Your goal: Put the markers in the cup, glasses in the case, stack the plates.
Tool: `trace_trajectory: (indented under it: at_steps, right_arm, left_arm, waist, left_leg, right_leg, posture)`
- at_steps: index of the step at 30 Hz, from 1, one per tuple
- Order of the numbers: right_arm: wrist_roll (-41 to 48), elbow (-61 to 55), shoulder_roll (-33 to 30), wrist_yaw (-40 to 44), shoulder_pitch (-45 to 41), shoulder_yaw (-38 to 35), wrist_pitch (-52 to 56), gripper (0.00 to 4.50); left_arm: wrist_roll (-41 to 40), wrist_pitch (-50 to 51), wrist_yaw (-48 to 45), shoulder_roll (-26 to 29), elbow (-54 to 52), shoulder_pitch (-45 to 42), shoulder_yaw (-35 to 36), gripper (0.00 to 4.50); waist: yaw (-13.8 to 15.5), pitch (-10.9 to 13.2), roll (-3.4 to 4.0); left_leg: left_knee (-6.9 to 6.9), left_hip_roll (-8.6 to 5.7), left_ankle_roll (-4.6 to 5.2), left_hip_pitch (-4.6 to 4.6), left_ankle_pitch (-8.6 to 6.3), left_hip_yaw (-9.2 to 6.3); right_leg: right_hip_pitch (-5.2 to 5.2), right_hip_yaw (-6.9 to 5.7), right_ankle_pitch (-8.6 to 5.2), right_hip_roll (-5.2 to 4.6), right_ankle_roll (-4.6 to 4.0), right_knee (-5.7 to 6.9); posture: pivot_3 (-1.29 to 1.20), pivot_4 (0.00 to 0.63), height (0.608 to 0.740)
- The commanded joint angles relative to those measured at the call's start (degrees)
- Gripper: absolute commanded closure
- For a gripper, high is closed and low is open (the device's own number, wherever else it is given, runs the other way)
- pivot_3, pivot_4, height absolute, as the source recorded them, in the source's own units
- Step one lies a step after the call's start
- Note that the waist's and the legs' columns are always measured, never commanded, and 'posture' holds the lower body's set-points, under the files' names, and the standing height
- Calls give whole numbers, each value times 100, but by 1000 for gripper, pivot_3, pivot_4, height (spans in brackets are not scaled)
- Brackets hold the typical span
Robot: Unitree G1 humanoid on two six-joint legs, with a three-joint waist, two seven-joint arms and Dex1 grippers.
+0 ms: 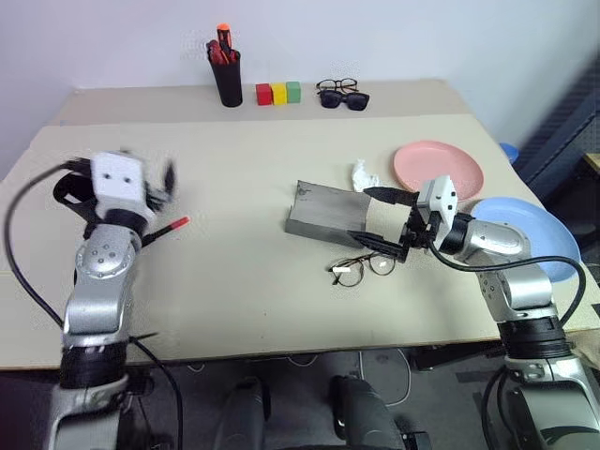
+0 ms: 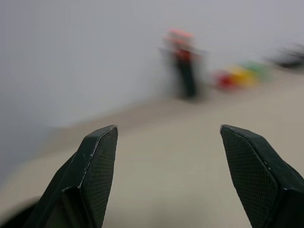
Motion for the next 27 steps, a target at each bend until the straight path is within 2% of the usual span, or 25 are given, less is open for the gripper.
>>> trace_trajectory:
  at_steps: [1,4,8,10,15,22,25,27]
  right_arm:
    - [50,-245,29,-111,-22,-127,-61,0]
    - [41,-193,70,-141,22,-122,-139,0]
    - [18,-35,126,-137,105,-140,-325,0]
    - [0,110,149,-98,154,-160,-481,0]
    - [-5,422,158,5,267,-213,-844,0]
    - [13,522,76,27,495,-361,-1107,0]
    - [-7,460,70,-25,578,-408,-1110,0]
    - [5,364,61,-64,631,-416,-1073,0]
  left_arm:
    - [-287,1207,-1254,1106,-120,155,-129,1014]
    - [-275,1937,-1809,1842,294,-175,-394,1014]
    - [-278,2411,-2444,2290,995,-838,-723,1014]
    - [-110,2389,-2839,2431,1583,-1287,-1104,1014]
    - [312,2341,-3636,2281,2793,-2354,-2061,1014]
    - [1074,2474,-4139,1850,4175,-3344,-3049,1014]
    - [1303,2407,-4209,1691,4561,-3573,-3218,1896]
    - [1373,2368,-4274,1645,4637,-3626,-3219,2840]
  waist:
    - [-7,0,5]
    - [1,5,3]
    - [60,6,-2]
    - [63,5,-3]
    - [37,5,-3]
    - [31,7,-6]
    - [28,6,-5]
    - [24,6,-5]
  left_leg:
    - [-3,1,0,5,0,0]
    - [-2,3,0,8,0,0]
    - [2,-1,0,-11,0,3]
    - [2,-3,0,-19,0,4]
    - [0,-3,1,-19,0,4]
    - [2,-3,2,-20,1,3]
    - [4,-3,2,-17,1,3]
    - [4,-3,2,-14,1,3]
  right_leg:
    - [0,1,-1,1,-2,1]
    - [-3,1,-2,3,-8,3]
    - [-6,0,-2,-6,-8,-12]
    - [-9,0,-3,-9,-6,-17]
    - [-12,0,-3,-6,-4,-11]
    - [-12,0,-4,-2,-1,-5]
    - [-12,0,-4,-2,0,0]
    - [-11,1,-4,-2,0,3]
  posture:
    - [0,150,740]
    - [0,150,740]
    - [0,150,740]
    - [0,150,740]
    - [0,150,740]
    - [0,150,740]
    - [0,150,740]
    - [0,150,740]
